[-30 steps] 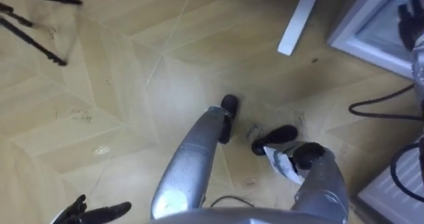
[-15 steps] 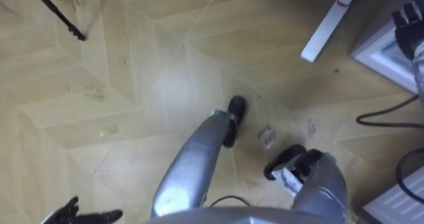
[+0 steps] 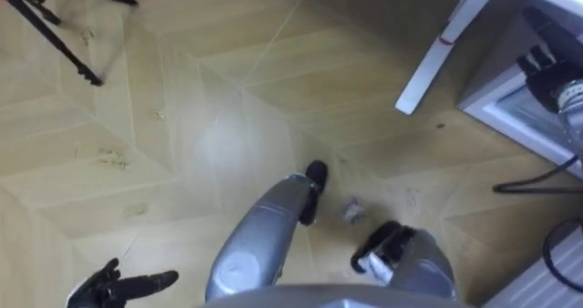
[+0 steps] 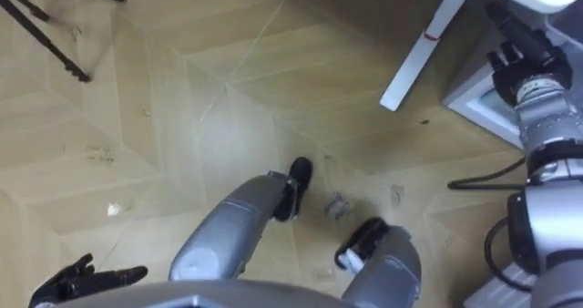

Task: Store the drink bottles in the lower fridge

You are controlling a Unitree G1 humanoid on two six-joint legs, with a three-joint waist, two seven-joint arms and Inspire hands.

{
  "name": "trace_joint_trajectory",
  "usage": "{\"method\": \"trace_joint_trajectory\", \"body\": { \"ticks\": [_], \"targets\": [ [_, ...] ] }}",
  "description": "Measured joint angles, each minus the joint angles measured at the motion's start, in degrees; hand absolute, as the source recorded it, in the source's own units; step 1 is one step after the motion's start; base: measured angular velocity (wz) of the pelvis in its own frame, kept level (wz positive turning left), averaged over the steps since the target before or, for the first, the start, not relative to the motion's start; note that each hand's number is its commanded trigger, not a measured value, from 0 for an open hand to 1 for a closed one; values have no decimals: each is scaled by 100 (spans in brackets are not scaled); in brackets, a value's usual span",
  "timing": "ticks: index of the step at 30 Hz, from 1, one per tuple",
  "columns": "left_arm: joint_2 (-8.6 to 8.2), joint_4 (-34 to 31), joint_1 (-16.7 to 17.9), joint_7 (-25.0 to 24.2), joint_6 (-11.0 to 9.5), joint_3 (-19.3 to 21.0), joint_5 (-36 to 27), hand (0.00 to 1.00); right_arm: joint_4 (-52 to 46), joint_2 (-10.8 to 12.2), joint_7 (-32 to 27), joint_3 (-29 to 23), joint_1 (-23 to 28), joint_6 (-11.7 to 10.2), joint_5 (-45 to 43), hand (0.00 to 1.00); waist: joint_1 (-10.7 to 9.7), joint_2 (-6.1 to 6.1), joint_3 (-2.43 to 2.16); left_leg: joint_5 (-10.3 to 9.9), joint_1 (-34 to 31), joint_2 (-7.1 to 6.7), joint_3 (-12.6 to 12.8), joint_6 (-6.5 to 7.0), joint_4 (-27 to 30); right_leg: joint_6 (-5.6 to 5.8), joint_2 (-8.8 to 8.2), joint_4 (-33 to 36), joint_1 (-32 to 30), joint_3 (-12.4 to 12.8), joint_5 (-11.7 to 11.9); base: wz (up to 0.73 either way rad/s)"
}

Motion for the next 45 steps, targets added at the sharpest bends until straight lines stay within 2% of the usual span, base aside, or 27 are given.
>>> {"method": "trace_joint_trajectory", "body": {
  "ticks": [3,5,6,8,9,10,11,13,16,19,21,22,24,25,26,27,29,31,34,37,39,40,42,45],
  "targets": [
    [-184,120,-154,8,-5,73,118,0,-299,205,25,-6,327,-92,-516,0,-151,-115,-16,-88,340,84,64,-26,-146,34,132,-329,350,-3,71,-15],
    [-221,166,-264,17,-9,74,113,0,-488,315,-64,-8,537,-138,-767,0,-300,-180,-37,-99,579,119,119,-44,-305,35,227,-563,595,16,129,-15],
    [-237,163,-289,37,-58,84,117,0,-776,393,-151,-5,773,-126,-1059,0,-366,-243,-62,-95,754,156,163,-39,-432,43,305,-753,746,62,177,-29],
    [-292,173,-282,50,-129,96,117,0,-1204,511,-306,-14,1160,-145,-1592,0,-529,-284,-85,-114,1089,178,217,-63,-637,67,430,-1102,1104,90,271,-25],
    [-347,182,-275,63,-130,206,118,0,-1506,529,-425,-50,1472,-144,-1848,0,-665,-333,-133,-114,1324,168,240,-65,-810,100,459,-1288,1314,105,299,-17],
    [-437,181,-254,135,-140,318,118,0,-1778,526,-544,-138,1725,-123,-2116,0,-775,-378,-160,-128,1564,168,315,-67,-949,126,479,-1431,1504,160,321,-21],
    [-486,184,-249,155,-143,374,121,0,-1859,536,-568,-173,1829,-106,-2273,0,-824,-398,-164,-139,1682,171,345,-71,-1010,134,494,-1502,1600,189,338,-34],
    [-646,190,-226,179,-169,639,121,0,-2699,572,-913,-306,2434,-29,-2875,0,-996,-483,-219,-178,1985,172,494,-79,-1208,167,524,-1673,1807,341,355,-32],
    [-832,162,-195,214,-192,840,376,0,-3528,597,-1355,-410,2905,141,-3346,0,-1230,-547,-224,-191,2340,172,673,-82,-1456,208,565,-1809,2031,569,391,-35],
    [-976,170,-172,251,-201,1081,641,0,-4114,602,-1752,-544,3274,340,-3687,0,-1355,-580,-226,-206,2674,171,857,-82,-1666,231,570,-1952,2192,706,407,-34],
    [-1062,200,-130,258,-222,1397,985,0,-4807,610,-2052,-691,3491,460,-4123,0,-1585,-595,-222,-217,2889,164,953,-87,-1797,247,579,-1997,2329,796,415,-25],
    [-1070,241,-122,258,-243,1436,1014,0,-4965,608,-2148,-774,3518,473,-4184,0,-1650,-593,-223,-223,2944,165,979,-88,-1816,251,584,-2048,2365,811,418,-19],
    [-1117,314,-52,263,-253,1585,1014,0,-5617,608,-2559,-1335,3606,447,-4206,0,-1813,-601,-232,-276,3179,179,1061,-95,-1900,284,629,-2174,2548,934,435,-26],
    [-1130,312,-29,263,-253,1619,1014,0,-5738,607,-2647,-1492,3644,372,-4212,0,-1840,-602,-242,-280,3230,181,1063,-96,-1924,293,647,-2241,2612,945,454,-19],
    [-1137,307,-4,271,-255,1646,1013,0,-5894,607,-2847,-1803,3685,191,-4239,0,-1846,-607,-257,-311,3305,203,1074,-103,-1938,300,692,-2366,2717,976,500,-17],
    [-1135,307,8,301,-257,1649,1019,0,-5967,609,-3045,-2048,3693,1,-4260,0,-1871,-632,-293,-343,3359,225,1086,-113,-1937,304,731,-2462,2796,1007,535,-20],
    [-1135,307,25,353,-257,1662,1097,0,-6080,613,-3229,-2329,3700,-217,-4288,0,-1884,-676,-317,-381,3421,262,1122,-130,-1934,300,788,-2565,2879,1075,571,-17],
    [-1136,295,77,384,-257,1663,1177,0,-6093,712,-3407,-2647,3759,-450,-4621,0,-1934,-699,-333,-412,3480,323,1196,-155,-1938,280,879,-2756,2997,1136,658,-16],
    [-1137,276,185,394,-210,1664,1265,0,-6059,771,-3622,-2711,3957,-463,-5169,0,-1953,-675,-322,-479,3619,438,1306,-206,-1937,240,1004,-2918,3150,1249,800,-28],
    [-1122,280,187,395,-131,1774,1292,0,-5653,771,-3724,-2726,4041,-461,-5198,0,-1985,-641,-309,-511,3688,518,1380,-249,-1935,205,1061,-2953,3179,1238,830,-20],
    [-1119,280,170,363,-102,1899,1290,0,-5272,771,-3761,-2752,4049,-445,-5198,0,-2005,-627,-308,-521,3715,552,1410,-271,-1935,194,1088,-2953,3193,1235,836,-10],
    [-1123,284,175,355,-94,1952,1290,0,-5068,771,-3794,-2795,4083,-437,-5198,0,-2040,-657,-296,-527,3728,561,1410,-280,-1936,194,1097,-2951,3210,1234,835,-6],
    [-1140,305,177,337,-74,2058,1294,0,-4873,771,-3791,-2926,4122,-429,-5198,0,-2074,-618,-312,-528,3732,560,1417,-281,-1939,193,1097,-2950,3219,1243,834,0],
    [-1131,305,193,355,-68,2381,1341,0,-4212,751,-3789,-3096,4117,-394,-5188,0,-2100,-675,-301,-529,3819,559,1439,-284,-1963,181,1097,-2956,3257,1255,825,-4]
  ]
}}
